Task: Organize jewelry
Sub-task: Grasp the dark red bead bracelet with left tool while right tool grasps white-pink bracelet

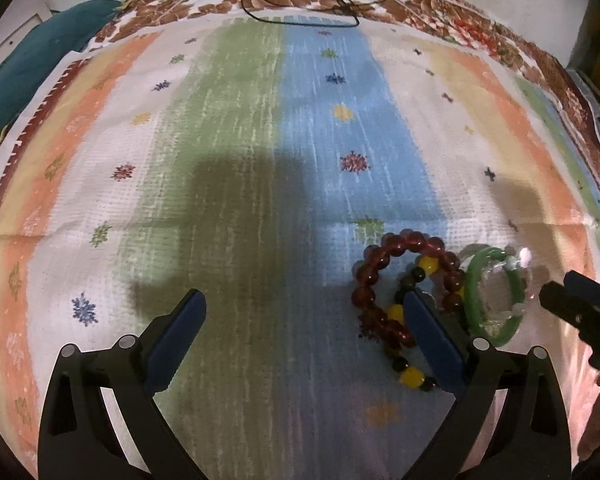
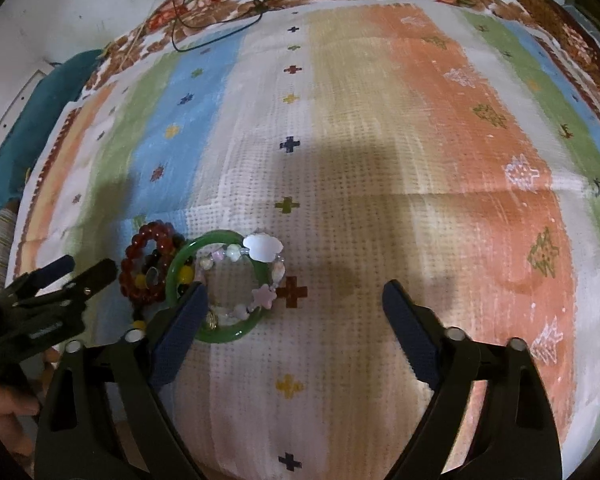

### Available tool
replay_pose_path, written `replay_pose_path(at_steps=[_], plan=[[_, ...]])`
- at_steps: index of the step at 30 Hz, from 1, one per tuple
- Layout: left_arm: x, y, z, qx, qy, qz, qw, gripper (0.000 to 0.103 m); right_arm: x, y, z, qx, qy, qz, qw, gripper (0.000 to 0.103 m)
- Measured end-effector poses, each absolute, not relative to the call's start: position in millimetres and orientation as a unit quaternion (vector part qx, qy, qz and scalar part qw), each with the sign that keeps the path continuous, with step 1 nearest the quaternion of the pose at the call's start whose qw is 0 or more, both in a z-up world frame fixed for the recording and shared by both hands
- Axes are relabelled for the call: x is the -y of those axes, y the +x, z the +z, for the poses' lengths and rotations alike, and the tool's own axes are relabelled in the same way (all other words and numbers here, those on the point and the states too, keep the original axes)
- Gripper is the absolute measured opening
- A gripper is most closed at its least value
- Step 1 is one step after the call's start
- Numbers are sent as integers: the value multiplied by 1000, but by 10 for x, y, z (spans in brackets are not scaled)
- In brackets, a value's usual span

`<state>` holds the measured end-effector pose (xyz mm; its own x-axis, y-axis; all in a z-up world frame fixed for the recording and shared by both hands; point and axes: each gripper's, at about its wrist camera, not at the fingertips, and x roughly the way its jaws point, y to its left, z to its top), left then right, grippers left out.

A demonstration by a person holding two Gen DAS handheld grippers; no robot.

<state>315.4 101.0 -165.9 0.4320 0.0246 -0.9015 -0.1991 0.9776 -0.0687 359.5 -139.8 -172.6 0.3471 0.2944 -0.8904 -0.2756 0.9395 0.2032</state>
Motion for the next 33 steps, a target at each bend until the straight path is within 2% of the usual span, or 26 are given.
replay_pose_path(at_steps=[5, 7, 9, 13, 15, 17, 19, 21, 23, 33], plan=[[-991, 3217, -1733, -533, -82, 64, 840, 88, 1363, 3648, -1824, -558, 16, 182, 809, 70], [-982, 3237, -1756, -534, -82, 61, 839, 83, 1349, 3657, -1828, -557, 14, 183, 810, 64], [-964, 3253, -1789, -537, -75, 65, 838, 76, 1335, 3665, -1828, -558, 17, 185, 809, 52], [-957, 3249, -1824, -539, -65, 76, 836, 71, 1274, 3658, -1849, -561, 15, 194, 804, 40], [-938, 3244, -1818, -537, -58, 76, 838, 57, 1260, 3658, -1857, -563, 12, 195, 803, 29], [-935, 3233, -1813, -535, -56, 76, 840, 48, 1259, 3659, -1866, -565, 11, 196, 801, 20], [-938, 3231, -1811, -535, -58, 73, 840, 40, 1262, 3660, -1864, -566, 12, 197, 801, 19], [-936, 3234, -1806, -534, -56, 73, 841, 25, 1259, 3654, -1859, -565, 8, 198, 801, 16], [-927, 3227, -1805, -534, -53, 71, 841, 16, 1261, 3648, -1852, -564, 7, 200, 801, 15], [-939, 3214, -1775, -536, -53, 66, 840, 13, 1217, 3574, -1749, -550, -23, 208, 808, 15]])
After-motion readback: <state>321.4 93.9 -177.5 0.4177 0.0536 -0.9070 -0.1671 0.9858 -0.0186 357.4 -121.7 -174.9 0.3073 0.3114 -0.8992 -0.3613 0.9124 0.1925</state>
